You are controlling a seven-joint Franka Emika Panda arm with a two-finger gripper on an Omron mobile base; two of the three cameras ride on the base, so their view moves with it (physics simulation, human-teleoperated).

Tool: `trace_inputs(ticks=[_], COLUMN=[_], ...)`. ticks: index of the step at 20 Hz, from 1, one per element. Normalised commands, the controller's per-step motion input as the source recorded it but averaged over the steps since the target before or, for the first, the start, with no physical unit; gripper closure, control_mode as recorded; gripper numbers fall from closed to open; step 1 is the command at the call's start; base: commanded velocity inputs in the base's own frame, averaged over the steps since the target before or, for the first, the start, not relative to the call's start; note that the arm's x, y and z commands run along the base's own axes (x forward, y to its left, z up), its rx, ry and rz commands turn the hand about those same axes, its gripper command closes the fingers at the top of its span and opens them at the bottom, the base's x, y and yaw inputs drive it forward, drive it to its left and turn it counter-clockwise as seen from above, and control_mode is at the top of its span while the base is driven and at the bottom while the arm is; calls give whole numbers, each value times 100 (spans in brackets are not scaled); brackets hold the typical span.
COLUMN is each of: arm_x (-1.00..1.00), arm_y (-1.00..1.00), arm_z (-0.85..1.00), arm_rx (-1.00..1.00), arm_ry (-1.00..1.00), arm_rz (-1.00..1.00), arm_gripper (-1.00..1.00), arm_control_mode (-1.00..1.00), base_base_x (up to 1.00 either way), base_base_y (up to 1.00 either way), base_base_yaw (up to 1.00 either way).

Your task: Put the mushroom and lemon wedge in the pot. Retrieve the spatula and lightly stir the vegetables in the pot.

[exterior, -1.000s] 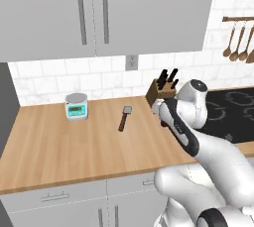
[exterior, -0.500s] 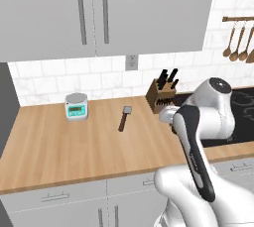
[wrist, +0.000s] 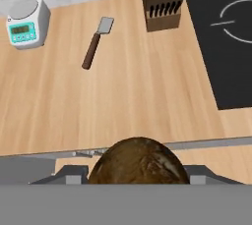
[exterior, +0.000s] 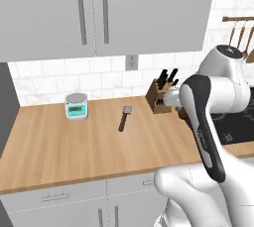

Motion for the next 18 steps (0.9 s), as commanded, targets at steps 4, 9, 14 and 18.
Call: trace_inputs(ticks=[4,9,14,18], arm_x=[0,0,-1,0], arm_y=[0,0,0,0], arm_z=[0,0,0,0], arm_rx=[0,0,0,0], arm_ry=[1,0,0,0], arm_rz=[0,0,0,0], arm_gripper=[100,100,100,100], arm_control_mode=[-100,-100,100,100], base_base_x=[0,0,-5,-35], base_base_y=[0,0,-6,-98], base_base_yaw=[0,0,0,0])
